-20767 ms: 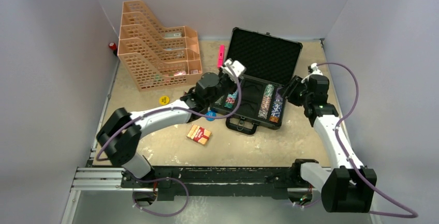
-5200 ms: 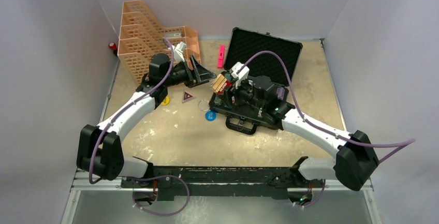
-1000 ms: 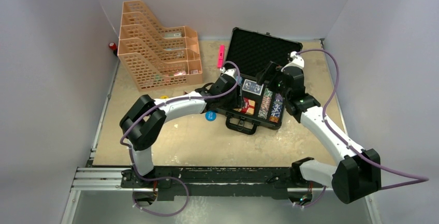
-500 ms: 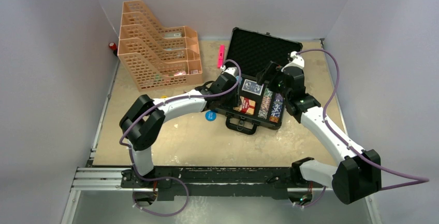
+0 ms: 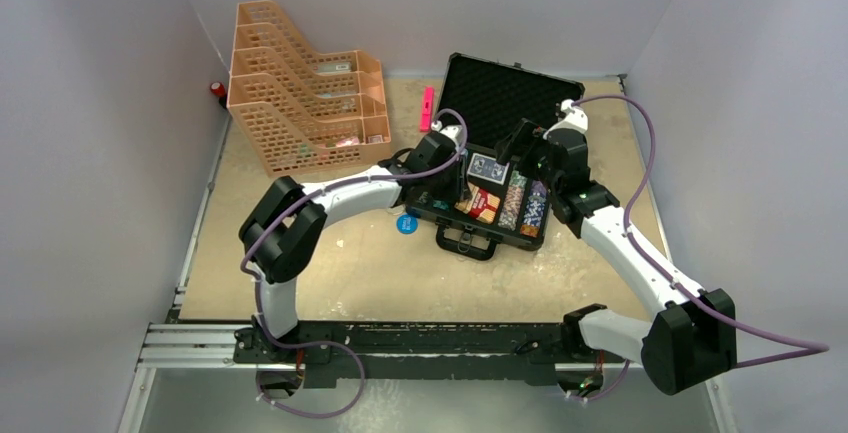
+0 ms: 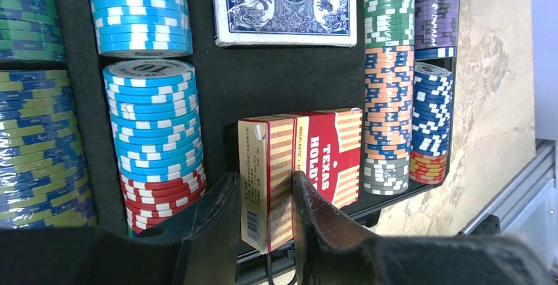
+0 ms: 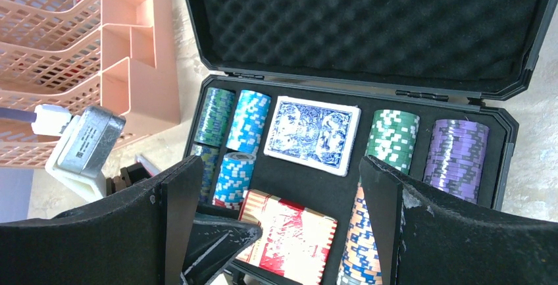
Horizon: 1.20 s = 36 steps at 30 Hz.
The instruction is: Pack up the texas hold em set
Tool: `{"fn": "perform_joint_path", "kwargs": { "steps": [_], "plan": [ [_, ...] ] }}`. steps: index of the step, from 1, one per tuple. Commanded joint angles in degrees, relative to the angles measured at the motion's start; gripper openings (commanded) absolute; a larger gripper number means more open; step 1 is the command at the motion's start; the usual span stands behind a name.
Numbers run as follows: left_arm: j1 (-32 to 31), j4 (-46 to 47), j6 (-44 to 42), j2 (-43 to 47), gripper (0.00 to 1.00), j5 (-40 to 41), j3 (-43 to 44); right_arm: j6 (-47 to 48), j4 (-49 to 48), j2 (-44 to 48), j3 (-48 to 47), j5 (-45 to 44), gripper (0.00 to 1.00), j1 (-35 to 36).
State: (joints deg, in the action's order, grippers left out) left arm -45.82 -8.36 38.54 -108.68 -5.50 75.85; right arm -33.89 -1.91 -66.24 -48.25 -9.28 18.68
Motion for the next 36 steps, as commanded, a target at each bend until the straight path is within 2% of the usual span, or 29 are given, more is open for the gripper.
{"fn": "perform_joint_path", "kwargs": {
  "steps": [1,6,11,16,26,29,33,36],
  "plan": [
    [-1.4,7.8,4.7,-2.7,0.23,-8.6,-0.8,0.6,-0.5,1.0,0.4,-0.1,0.91,-0.5],
    [-1.4,8.7,7.1,-1.6,0.32,-8.2,-1.4,0.7,-0.7,0.7,0.3,0.0,0.90,-0.5],
    [-1.2,-2.1,-0.2,0.3,0.46,-0.2,3.5,0.5,-0.7,0.9,0.4,0.2,0.90,-0.6],
    [-1.1,-7.6,-2.3,1.4,0.49,2.2,7.0,0.3,-0.9,1.8,1.1,0.2,0.90,-0.6],
    [-1.1,-11.4,-5.1,0.9,0.53,4.8,8.3,0.6,-0.9,2.4,1.6,0.4,0.90,-0.7],
    [-1.1,-10.5,-4.8,0.5,0.48,3.7,8.1,0.6,-0.9,2.4,1.8,0.3,0.91,-0.7],
    [-1.1,-9.7,-4.1,-1.2,0.31,2.6,7.9,0.7,-0.8,2.3,1.5,0.3,0.90,-0.7],
    [-1.1,-9.7,-3.9,-2.4,0.27,3.0,7.6,0.7,-0.6,2.2,1.4,0.3,0.90,-0.7]
  ]
}}
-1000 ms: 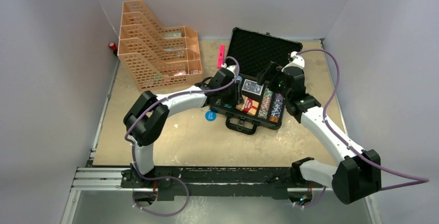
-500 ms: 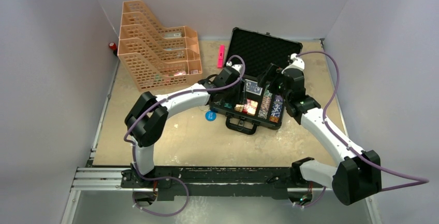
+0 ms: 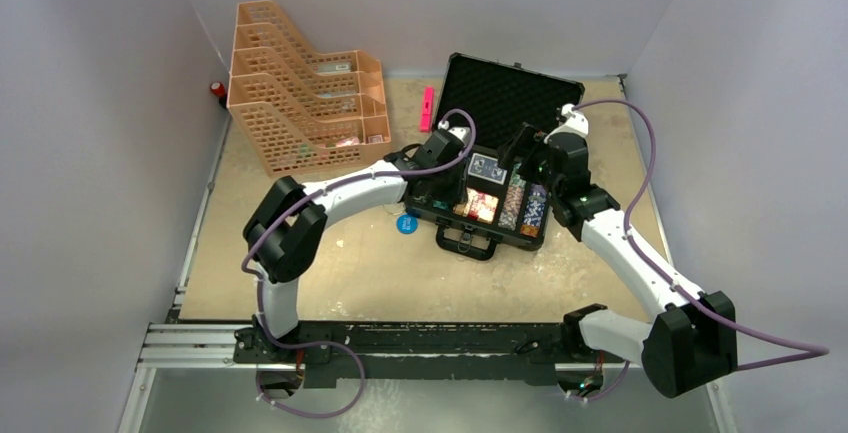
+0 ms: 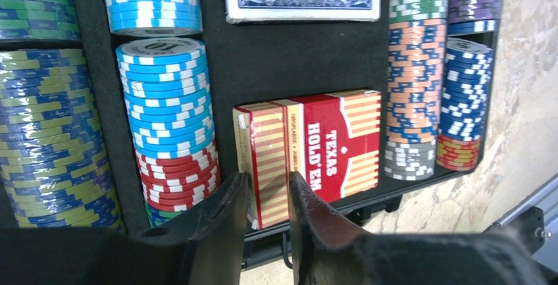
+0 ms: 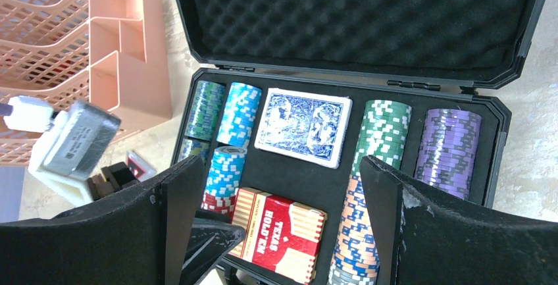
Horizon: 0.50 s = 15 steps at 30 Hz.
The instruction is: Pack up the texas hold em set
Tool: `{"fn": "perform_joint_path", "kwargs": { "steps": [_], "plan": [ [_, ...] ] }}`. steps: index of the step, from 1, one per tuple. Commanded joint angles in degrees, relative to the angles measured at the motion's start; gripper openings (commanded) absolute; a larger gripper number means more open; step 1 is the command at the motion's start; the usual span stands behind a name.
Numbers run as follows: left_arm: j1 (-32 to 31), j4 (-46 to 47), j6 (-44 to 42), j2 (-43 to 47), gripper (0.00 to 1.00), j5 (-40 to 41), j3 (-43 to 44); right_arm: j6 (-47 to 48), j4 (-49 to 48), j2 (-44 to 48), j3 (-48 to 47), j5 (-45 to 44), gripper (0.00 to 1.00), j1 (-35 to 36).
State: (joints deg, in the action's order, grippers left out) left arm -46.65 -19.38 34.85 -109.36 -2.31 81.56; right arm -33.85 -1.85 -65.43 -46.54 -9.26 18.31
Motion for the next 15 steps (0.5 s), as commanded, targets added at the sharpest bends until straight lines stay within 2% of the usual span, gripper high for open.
{"fn": "perform_joint_path", "kwargs": {
  "steps": [1,4,9,12,15],
  "plan": [
    [-0.3,1.5,-0.2,-2.1,0.23,-0.5,1.7,0.7,-0.5,1.5,-0.3,0.2,0.90,-0.4],
    [-0.2,3.6,0.3,-3.0,0.10,-4.0,1.0,0.7,-0.5,1.6,-0.4,0.0,0.90,-0.4],
    [-0.1,5.7,2.2,-5.0,0.03,-9.3,0.4,0.8,-0.3,1.4,-0.6,0.0,0.90,-0.4],
    [-0.1,4.6,1.4,-3.5,0.08,-5.9,0.8,1.0,0.0,1.7,-0.7,-0.2,0.90,-0.4],
    [0.6,2.3,-0.8,-0.8,0.22,-2.3,2.2,1.6,-0.1,1.9,-0.8,-0.2,0.90,-0.4]
  ]
}}
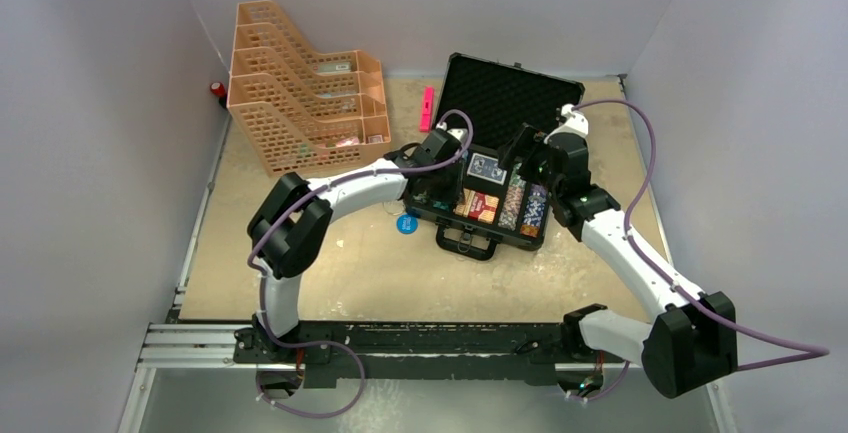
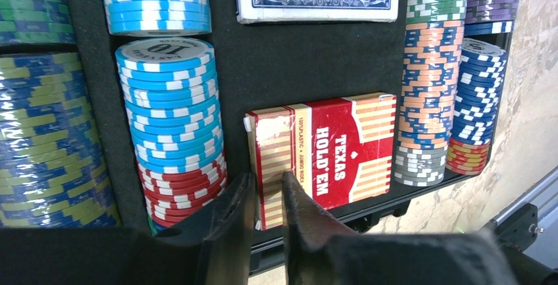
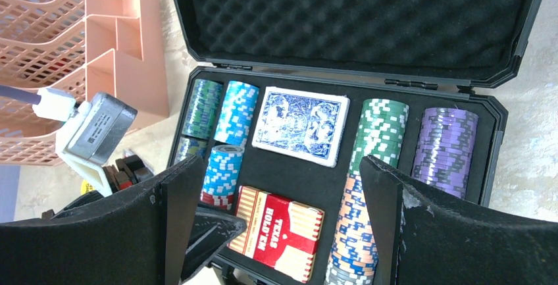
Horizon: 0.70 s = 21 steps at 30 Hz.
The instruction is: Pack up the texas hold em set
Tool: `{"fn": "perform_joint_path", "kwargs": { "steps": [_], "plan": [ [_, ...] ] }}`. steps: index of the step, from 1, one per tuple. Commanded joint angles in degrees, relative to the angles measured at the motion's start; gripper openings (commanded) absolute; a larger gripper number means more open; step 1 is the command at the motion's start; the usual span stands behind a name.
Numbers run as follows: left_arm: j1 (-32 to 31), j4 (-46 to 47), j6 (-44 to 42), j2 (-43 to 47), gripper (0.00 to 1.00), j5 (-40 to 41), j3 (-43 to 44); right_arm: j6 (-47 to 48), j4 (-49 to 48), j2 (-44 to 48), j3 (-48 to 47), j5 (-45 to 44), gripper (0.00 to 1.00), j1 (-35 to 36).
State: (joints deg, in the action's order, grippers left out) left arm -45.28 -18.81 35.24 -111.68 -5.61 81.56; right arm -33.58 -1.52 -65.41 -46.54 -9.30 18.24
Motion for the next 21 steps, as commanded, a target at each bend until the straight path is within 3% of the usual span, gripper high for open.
{"fn": "perform_joint_path", "kwargs": {
  "steps": [1,6,13,21],
  "plan": [
    [-0.5,1.3,-1.7,2.5,0.26,2.0,2.6,1.5,-0.4,1.9,-0.8,0.0,0.90,-0.3],
    [3.1,-0.2,-2.6,9.3,0.37,7.5,2.1,5.2,-0.8,1.3,-1.9,4.1,0.89,-0.3],
    [5.2,-1.1,-4.0,28.6,0.39,37.1,-4.6,12.6,-1.5,-4.2,-7.3,14.2,0.84,1.0],
    [5.3,-1.3,-9.3,52.1,0.45,60.7,-12.4,16.6,2.8,-19.7,-20.4,7.1,0.85,17.9]
  ]
}}
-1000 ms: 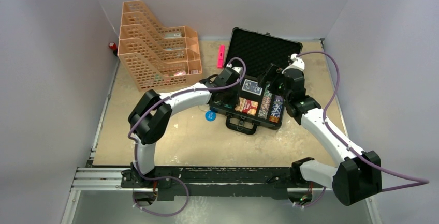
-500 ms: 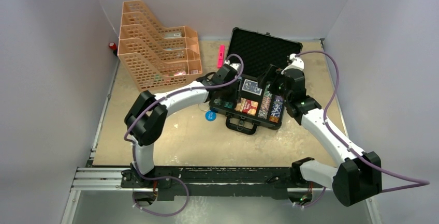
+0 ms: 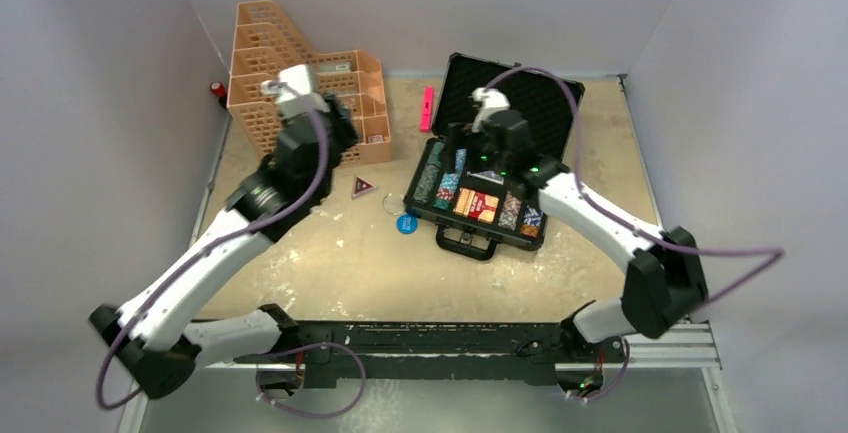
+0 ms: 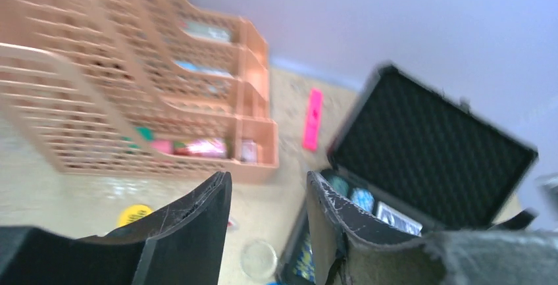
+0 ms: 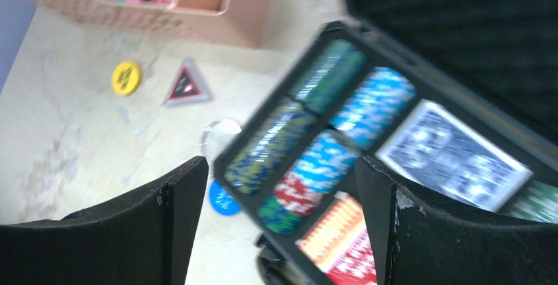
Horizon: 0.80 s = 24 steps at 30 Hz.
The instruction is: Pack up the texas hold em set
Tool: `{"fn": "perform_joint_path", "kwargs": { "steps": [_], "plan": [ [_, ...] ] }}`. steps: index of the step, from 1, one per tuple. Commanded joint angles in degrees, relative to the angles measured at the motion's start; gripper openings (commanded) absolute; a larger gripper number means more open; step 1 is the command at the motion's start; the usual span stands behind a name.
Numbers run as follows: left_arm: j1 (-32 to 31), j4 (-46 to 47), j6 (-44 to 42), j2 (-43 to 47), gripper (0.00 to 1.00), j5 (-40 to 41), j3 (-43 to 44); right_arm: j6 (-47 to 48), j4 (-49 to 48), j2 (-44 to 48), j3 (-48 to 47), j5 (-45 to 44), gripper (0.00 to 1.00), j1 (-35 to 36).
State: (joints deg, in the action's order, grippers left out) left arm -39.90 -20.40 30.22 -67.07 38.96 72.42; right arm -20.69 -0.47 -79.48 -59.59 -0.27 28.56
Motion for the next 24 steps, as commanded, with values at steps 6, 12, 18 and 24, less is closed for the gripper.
{"fn": "perform_joint_path", "kwargs": {
  "steps": [6,12,18,24],
  "plan": [
    [-0.1,4.4,-7.6,19.3,0.50,25.8,-9.0,5.7,8.6,-21.8,-23.1,-7.4,0.99,17.2],
    [-0.1,9.1,-10.9,23.1,0.53,28.7,-13.0,5.5,21.3,-39.2,-42.7,-11.1,0.96,22.0],
    [-0.1,9.7,-11.3,22.7,0.55,28.8,-14.5,2.8,25.0,-49.1,-54.4,-10.2,0.90,22.9],
    [-0.1,10.8,-11.5,22.6,0.56,28.3,-15.9,-3.0,29.8,-58.2,-64.8,-13.4,0.93,23.0]
  ]
}}
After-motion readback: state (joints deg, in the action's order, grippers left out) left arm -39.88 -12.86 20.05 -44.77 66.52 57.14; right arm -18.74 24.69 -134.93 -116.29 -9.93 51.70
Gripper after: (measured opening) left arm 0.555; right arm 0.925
